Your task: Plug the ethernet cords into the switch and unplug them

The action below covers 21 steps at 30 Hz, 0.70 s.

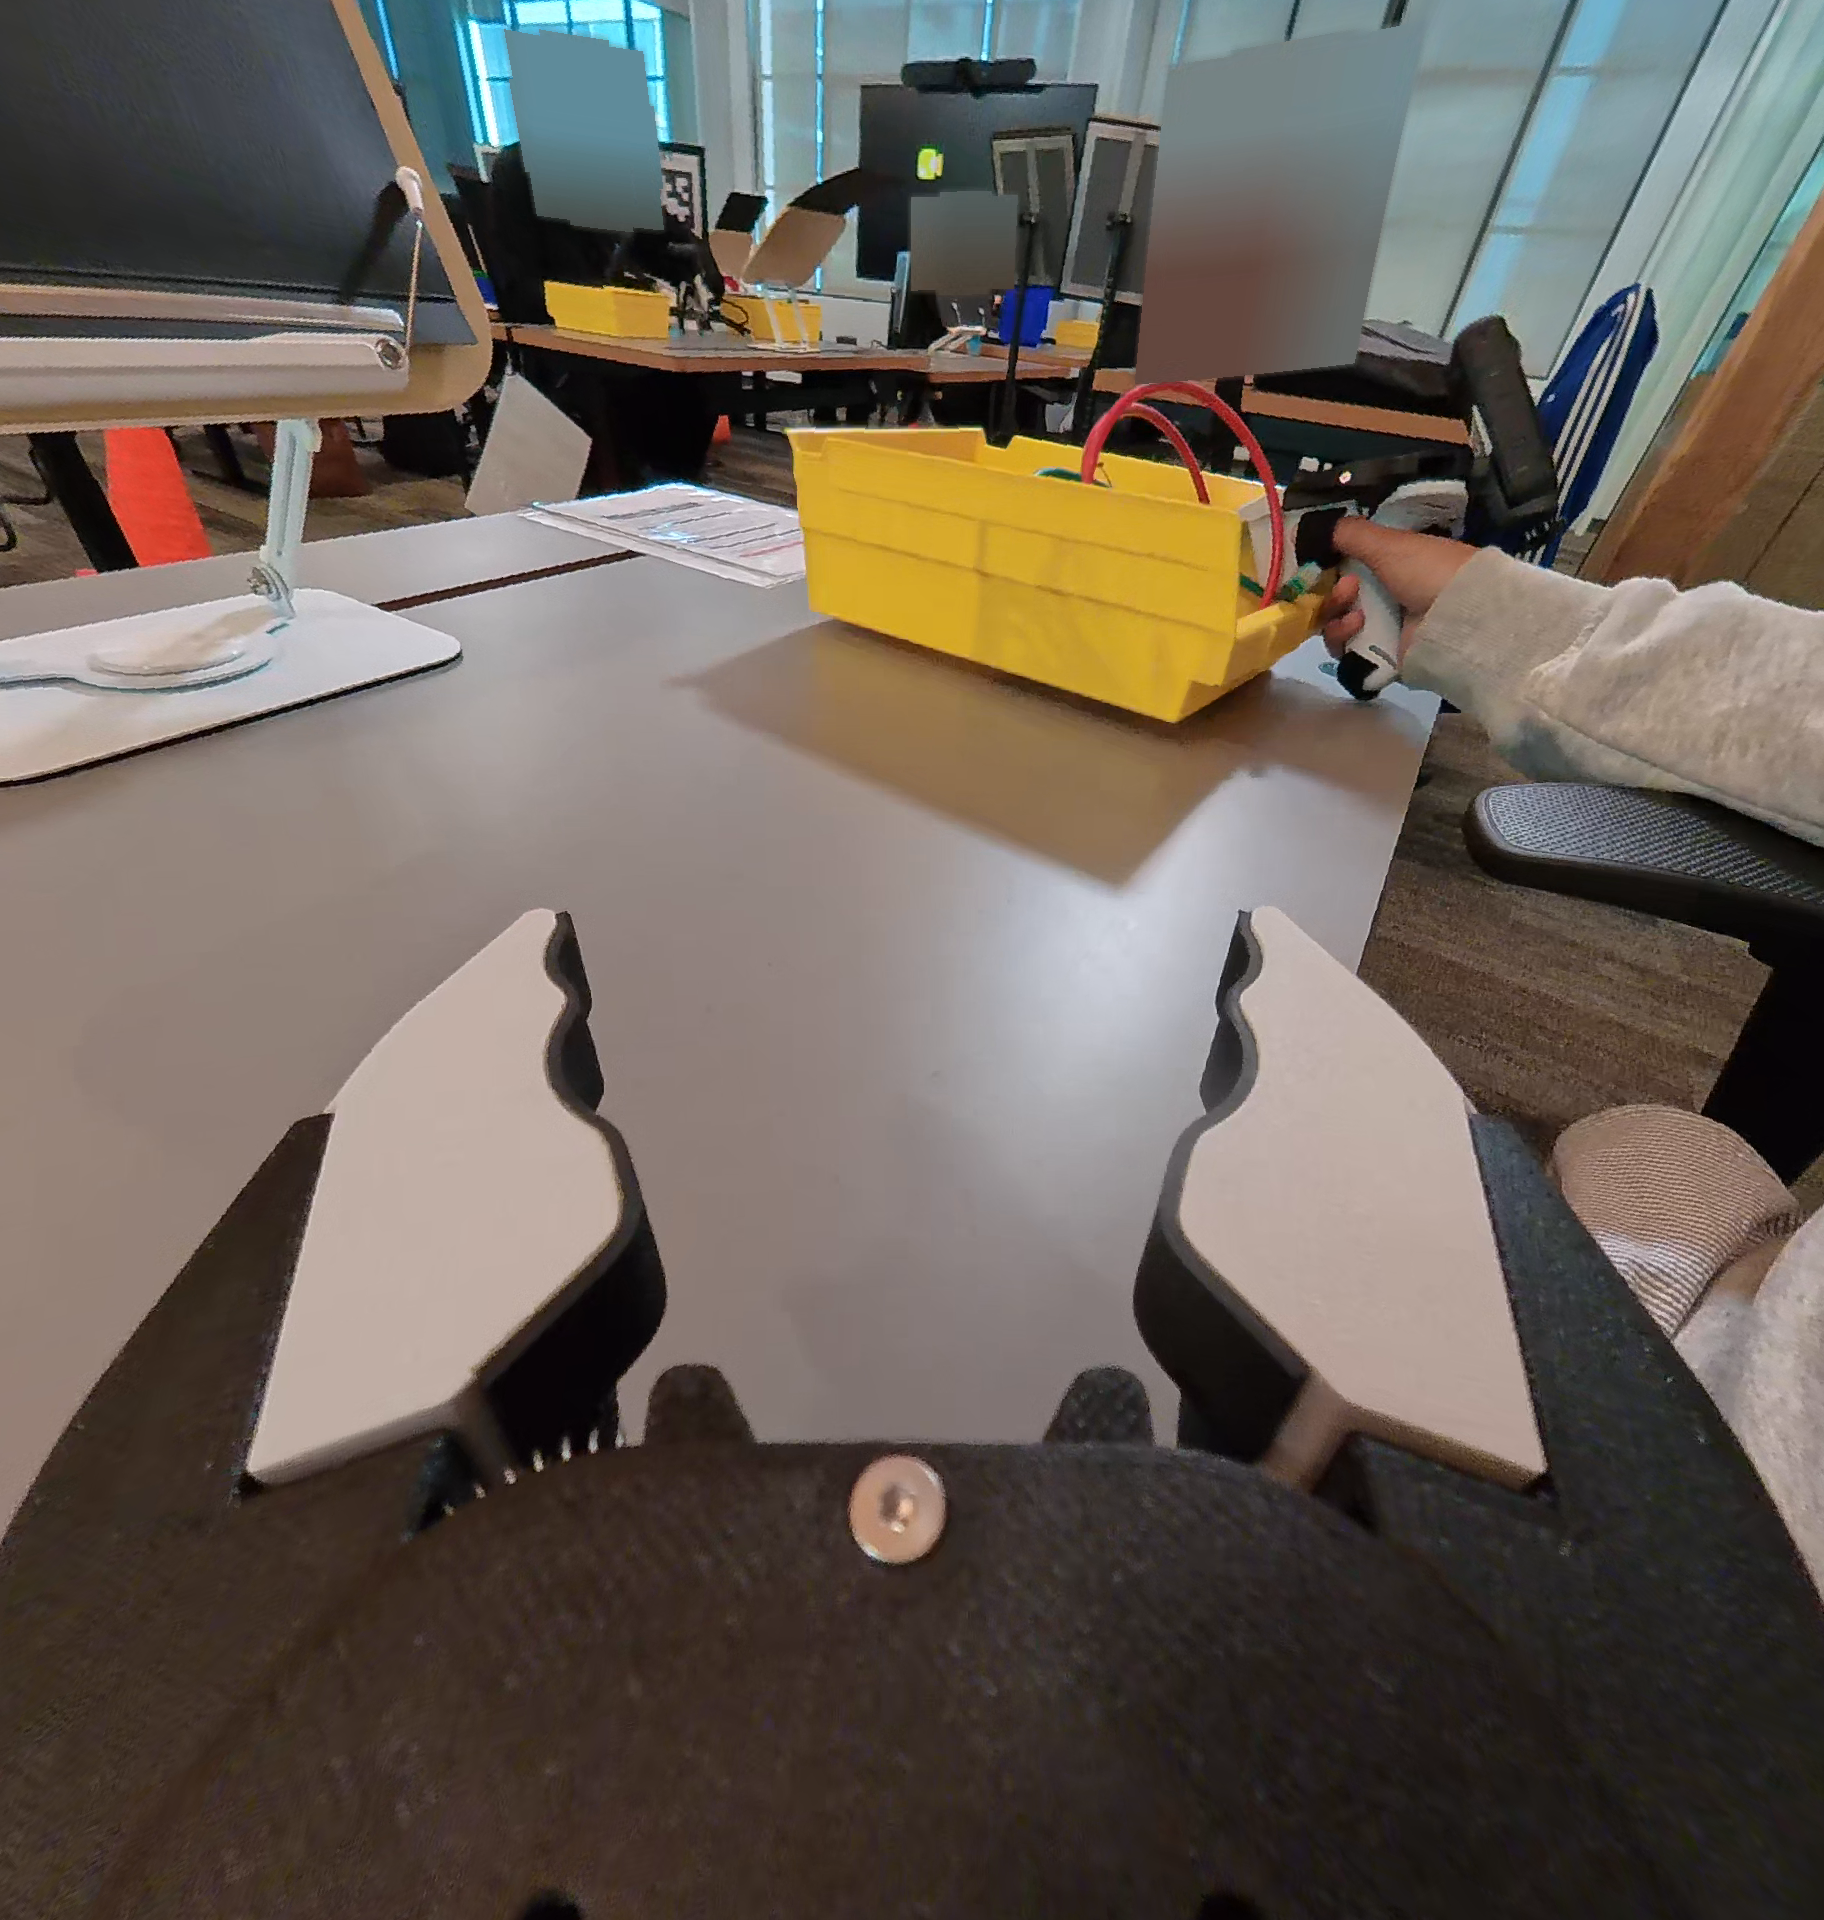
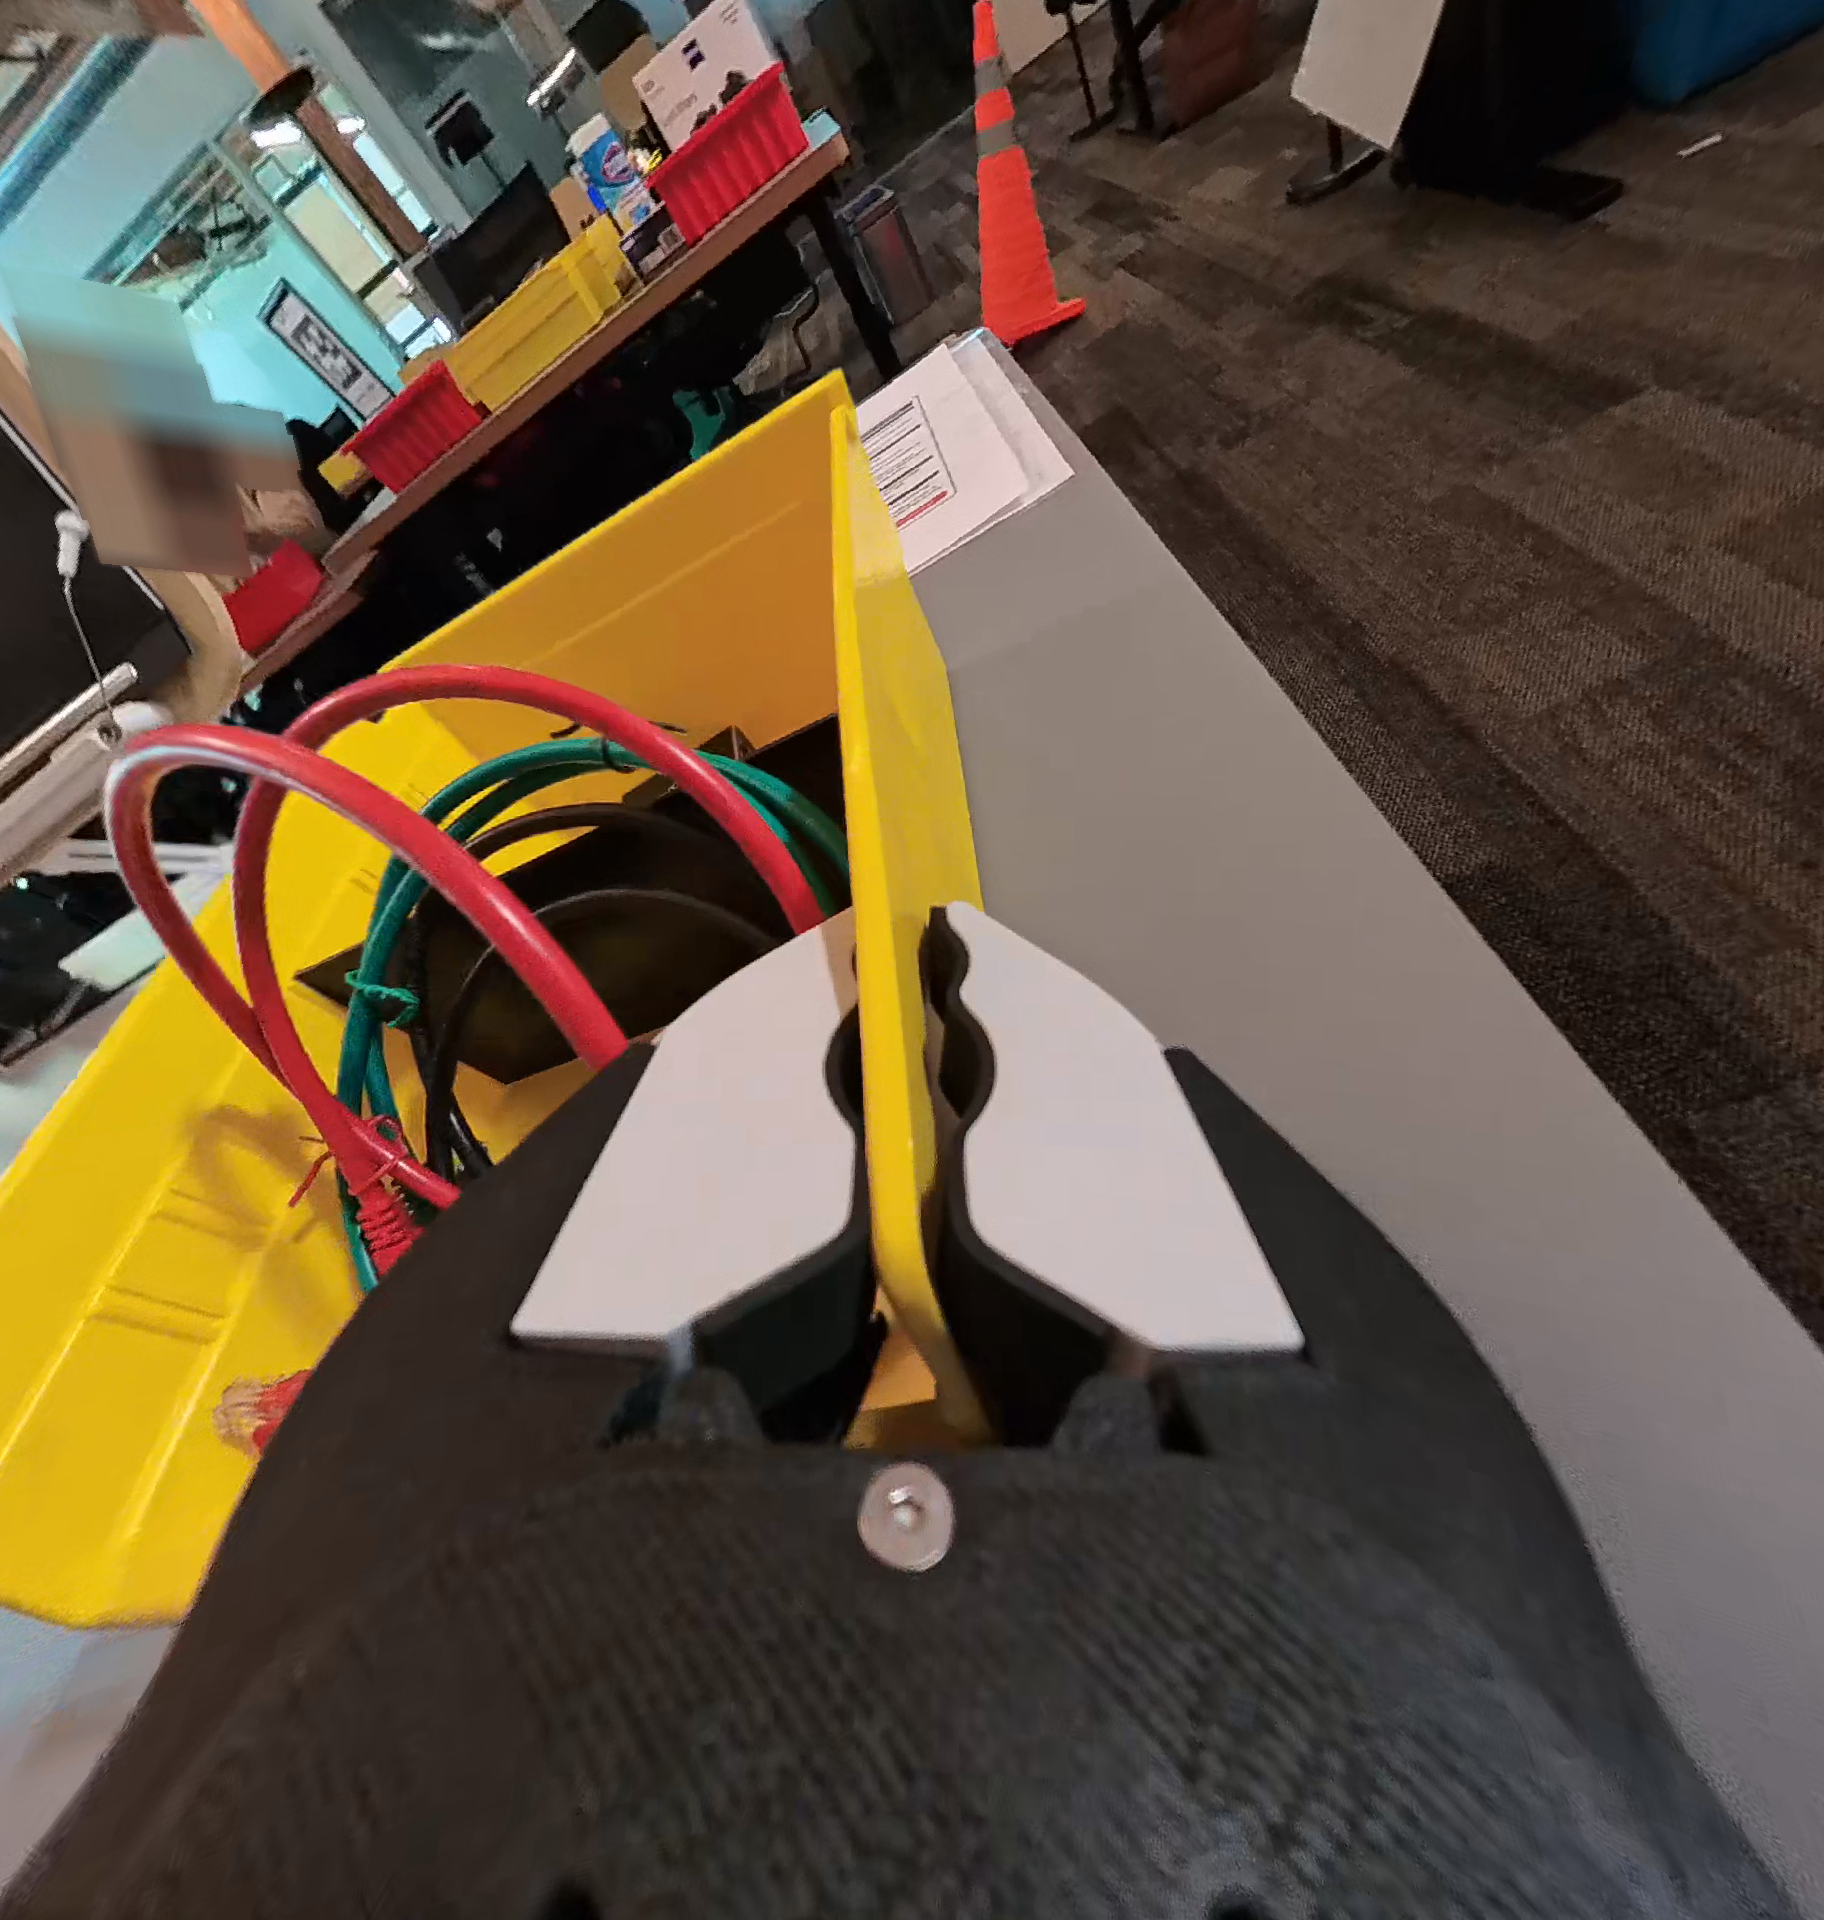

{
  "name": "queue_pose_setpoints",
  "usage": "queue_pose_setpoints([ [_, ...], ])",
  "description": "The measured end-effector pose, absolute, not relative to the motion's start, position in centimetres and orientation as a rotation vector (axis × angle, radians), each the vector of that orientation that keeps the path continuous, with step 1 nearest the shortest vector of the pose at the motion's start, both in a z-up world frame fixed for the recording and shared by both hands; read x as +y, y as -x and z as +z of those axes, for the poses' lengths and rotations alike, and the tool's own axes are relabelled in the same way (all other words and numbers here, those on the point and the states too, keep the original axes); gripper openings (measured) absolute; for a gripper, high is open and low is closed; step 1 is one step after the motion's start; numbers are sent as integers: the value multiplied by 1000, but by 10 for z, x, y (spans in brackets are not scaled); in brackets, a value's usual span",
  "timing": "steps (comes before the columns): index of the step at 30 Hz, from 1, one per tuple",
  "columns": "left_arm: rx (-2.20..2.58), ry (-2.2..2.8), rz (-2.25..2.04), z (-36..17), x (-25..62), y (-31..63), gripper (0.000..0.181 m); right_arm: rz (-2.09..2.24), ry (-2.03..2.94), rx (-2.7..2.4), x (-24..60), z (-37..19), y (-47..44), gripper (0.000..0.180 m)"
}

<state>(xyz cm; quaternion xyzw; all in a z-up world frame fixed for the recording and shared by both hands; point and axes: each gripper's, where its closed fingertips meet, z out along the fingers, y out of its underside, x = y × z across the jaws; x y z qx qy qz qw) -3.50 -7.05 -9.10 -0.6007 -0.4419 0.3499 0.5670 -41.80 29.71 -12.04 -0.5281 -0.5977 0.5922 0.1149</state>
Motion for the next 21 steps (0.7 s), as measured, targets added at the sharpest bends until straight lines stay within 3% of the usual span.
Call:
queue_pose_setpoints([
  [8, -1125, 1359, 919, -89, -97, 37, 121, 1909, 1520, -1653, 292, -87, 407, 7],
  [16, -1470, 922, 1621, -33, -252, -29, 142, 1923, 1456, -1750, 265, -84, 392, 7],
  [21, -1706, 816, 1656, -57, -327, -72, 139, 1894, 1419, -1817, 248, -89, 386, 7],
])
